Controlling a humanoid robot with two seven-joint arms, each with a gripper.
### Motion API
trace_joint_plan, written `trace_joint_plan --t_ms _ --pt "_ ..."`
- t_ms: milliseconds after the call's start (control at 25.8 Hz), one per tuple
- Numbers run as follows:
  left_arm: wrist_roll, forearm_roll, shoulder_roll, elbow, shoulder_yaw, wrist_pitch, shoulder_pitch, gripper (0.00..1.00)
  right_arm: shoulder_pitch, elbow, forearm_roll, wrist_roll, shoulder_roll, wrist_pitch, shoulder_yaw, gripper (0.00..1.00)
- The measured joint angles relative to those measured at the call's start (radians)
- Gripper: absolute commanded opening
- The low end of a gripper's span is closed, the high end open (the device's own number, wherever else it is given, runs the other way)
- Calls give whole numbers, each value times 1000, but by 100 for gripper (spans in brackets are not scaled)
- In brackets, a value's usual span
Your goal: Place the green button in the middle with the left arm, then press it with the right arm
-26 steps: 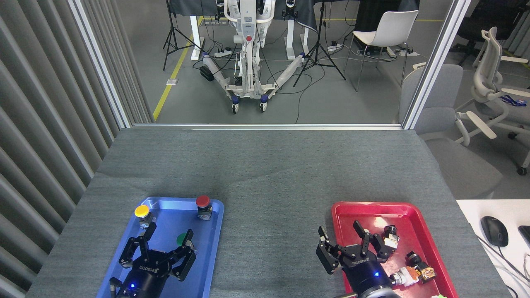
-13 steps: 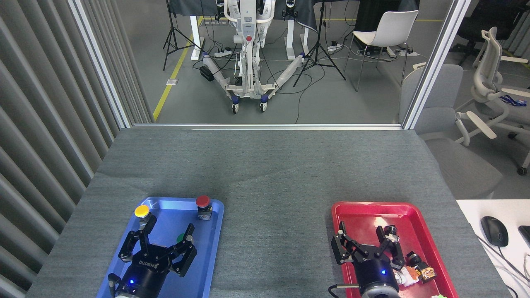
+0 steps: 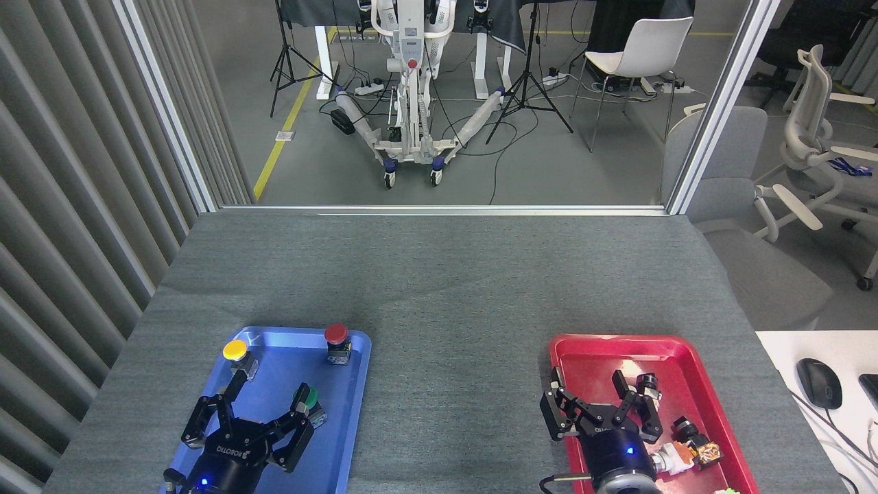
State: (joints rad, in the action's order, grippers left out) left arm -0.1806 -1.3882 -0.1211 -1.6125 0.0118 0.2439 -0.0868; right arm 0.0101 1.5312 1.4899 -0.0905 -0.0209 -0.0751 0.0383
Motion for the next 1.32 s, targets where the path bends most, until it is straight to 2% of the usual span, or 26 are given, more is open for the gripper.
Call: trace_joint_plan --t_ms 232,465,619,929,1316 --pt "1 0 2 2 3 1 -6 99 3 1 27 8 -4 -55 1 99" --pt "3 0 1 2 4 0 -6 99 6 2 100 56 1 -63 4 99" --pt "3 0 -1 2 4 0 -6 99 8 3 119 65 5 -55 4 100" --pt "8 -3 -2 34 4 -1 -3 99 15 26 49 57 15 -42 1 100" --pt "24 -11 -4 55 -1 4 -5 99 44 30 38 62 33 -46 12 100"
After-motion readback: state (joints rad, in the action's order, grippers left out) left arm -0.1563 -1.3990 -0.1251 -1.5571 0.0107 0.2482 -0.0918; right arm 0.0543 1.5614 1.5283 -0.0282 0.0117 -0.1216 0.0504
